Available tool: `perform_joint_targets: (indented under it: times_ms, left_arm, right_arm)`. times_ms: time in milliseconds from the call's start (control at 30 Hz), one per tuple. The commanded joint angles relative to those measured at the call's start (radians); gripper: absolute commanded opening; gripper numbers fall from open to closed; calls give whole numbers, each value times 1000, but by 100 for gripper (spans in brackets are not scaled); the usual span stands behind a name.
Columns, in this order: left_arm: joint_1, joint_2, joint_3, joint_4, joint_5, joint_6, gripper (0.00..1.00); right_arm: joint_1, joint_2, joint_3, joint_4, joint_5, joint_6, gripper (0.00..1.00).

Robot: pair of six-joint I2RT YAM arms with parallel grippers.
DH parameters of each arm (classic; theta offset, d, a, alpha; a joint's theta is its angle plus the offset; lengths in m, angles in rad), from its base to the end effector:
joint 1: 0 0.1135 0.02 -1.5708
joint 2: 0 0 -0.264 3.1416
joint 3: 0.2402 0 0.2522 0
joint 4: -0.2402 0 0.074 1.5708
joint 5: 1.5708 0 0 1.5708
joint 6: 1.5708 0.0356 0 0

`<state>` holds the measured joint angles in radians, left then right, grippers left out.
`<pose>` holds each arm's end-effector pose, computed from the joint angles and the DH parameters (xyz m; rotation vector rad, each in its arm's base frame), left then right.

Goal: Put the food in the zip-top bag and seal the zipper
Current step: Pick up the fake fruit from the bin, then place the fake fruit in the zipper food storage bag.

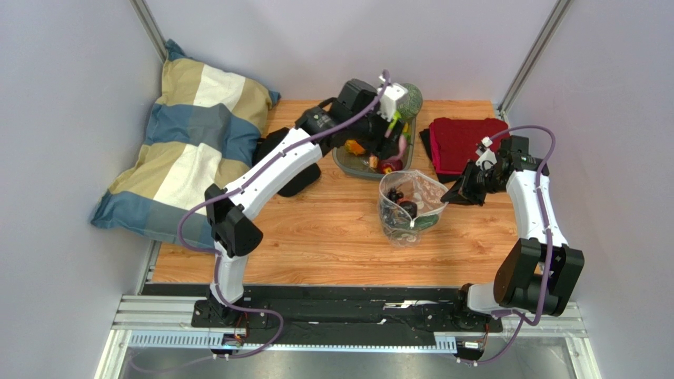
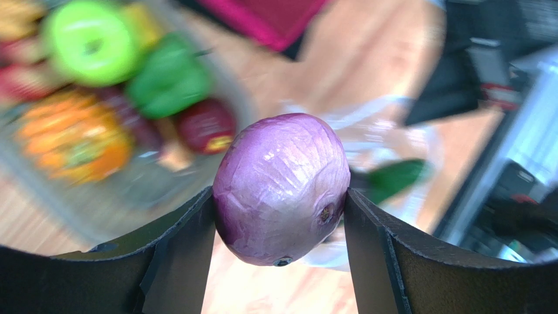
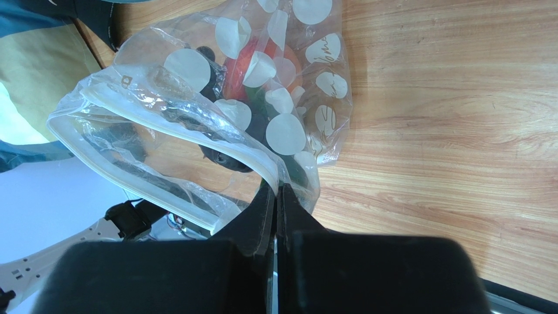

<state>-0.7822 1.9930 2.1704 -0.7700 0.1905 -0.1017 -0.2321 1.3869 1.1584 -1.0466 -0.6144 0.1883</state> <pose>0.3138 -0.3213 0.3957 0.8537 2.0705 -0.7023 0.2519 -0.0384 0.2774 0.4408 2.6803 0.8517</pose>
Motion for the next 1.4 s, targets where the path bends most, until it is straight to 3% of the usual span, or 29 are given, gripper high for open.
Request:
perform_joint_targets:
  times_ms: [0,167,267,300,400,533,767,1133,1367]
  left_arm:
    - [-97,-30,25,26,64,33,57]
    - [-167,35,25,12,46,71,60]
    - [-193,82,35,-35,6,100,73]
    - [-193,95,43,-49,7,100,83]
    - [-189,110,55,-68,12,131,99]
    - [-151,35,26,32,40,120,99]
    - [3,4,42,299,-95,1,99]
    - [89,250,177,389,-351,-132,99]
    - [93,328,178,514,-315,-138,99]
  right_arm:
    - [5,-5,23,45,-13,19,0]
    - [4,-12,17,49,1,20,0]
    - [4,-17,12,49,5,19,0]
    - [2,-20,11,48,8,17,0]
    - [-4,-22,4,46,24,14,0]
    - [-12,-15,-2,45,30,11,0]
    - [-13,-15,0,43,30,10,0]
    - [-13,-15,0,42,42,11,0]
    - [-13,-11,-3,46,41,13,0]
